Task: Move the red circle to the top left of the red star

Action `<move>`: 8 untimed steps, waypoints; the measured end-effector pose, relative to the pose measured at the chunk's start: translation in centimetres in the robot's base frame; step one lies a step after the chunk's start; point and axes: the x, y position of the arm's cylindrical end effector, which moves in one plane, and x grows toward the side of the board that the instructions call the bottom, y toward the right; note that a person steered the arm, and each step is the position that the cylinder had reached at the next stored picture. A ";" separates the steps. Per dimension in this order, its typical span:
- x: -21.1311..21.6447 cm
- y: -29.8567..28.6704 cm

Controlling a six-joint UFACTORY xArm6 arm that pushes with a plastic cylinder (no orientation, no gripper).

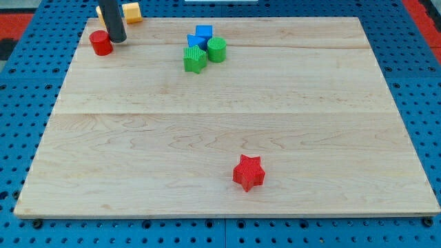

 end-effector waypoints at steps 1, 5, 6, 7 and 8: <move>-2.3 -1.6; 13.6 -0.9; 12.2 -2.2; 12.2 -1.7; 11.8 -1.0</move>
